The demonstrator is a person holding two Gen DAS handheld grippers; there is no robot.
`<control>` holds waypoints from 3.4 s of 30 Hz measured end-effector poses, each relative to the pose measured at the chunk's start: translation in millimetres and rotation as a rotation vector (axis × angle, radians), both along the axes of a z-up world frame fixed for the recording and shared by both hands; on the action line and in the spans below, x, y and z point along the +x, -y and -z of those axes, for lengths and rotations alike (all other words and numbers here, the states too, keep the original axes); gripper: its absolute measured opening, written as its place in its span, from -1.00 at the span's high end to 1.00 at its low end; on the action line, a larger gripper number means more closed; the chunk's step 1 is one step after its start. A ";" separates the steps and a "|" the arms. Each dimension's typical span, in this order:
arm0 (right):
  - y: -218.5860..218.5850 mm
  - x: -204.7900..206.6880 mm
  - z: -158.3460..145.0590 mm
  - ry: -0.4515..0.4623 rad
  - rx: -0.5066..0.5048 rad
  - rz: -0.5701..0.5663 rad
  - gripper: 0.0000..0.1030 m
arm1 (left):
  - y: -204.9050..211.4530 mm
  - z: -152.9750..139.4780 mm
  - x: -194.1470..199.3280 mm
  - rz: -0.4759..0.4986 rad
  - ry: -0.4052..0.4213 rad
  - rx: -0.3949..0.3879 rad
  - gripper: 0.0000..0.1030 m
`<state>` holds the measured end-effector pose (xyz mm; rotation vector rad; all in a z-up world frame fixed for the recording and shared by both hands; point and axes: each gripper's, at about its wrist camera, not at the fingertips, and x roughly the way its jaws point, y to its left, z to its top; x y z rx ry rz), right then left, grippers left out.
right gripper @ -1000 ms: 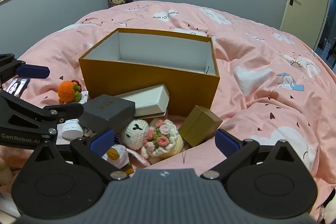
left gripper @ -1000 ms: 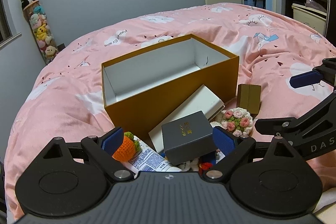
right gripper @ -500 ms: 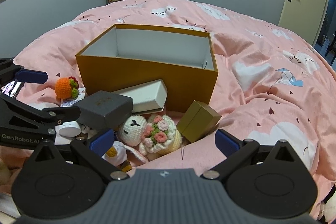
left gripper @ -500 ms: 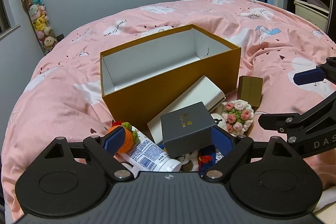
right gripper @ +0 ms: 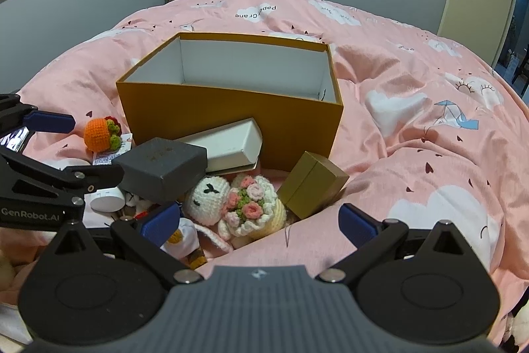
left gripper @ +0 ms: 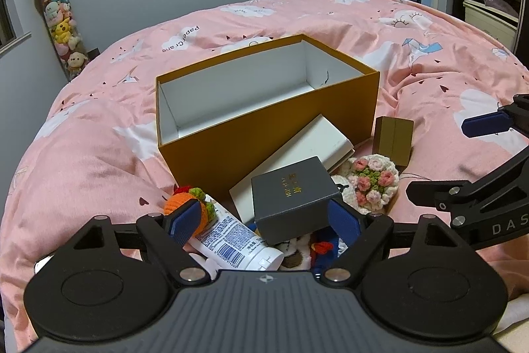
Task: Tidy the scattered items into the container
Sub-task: 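Move both tools toward the items piled beside the orange box, then grasp the white rectangular box with the right gripper, then grasp the small gold box with the left gripper while the right lifts the white box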
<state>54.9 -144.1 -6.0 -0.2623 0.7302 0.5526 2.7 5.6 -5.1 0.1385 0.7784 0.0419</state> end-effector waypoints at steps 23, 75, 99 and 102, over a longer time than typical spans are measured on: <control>-24.8 69.8 -4.0 -0.148 0.027 -0.155 -0.26 | -43.9 -2.5 45.2 -0.017 -0.113 -0.209 -0.49; -58.4 115.1 -18.4 -0.273 0.158 -0.356 0.39 | -36.3 -2.1 69.0 0.068 -0.182 -0.237 0.18; 107.6 114.6 -88.8 -0.031 0.216 0.046 0.39 | 67.8 12.8 117.0 0.371 -0.171 -0.246 -0.17; 104.8 120.5 -72.8 -0.058 0.228 0.059 0.39 | 72.2 25.8 129.3 0.338 -0.203 -0.259 -0.21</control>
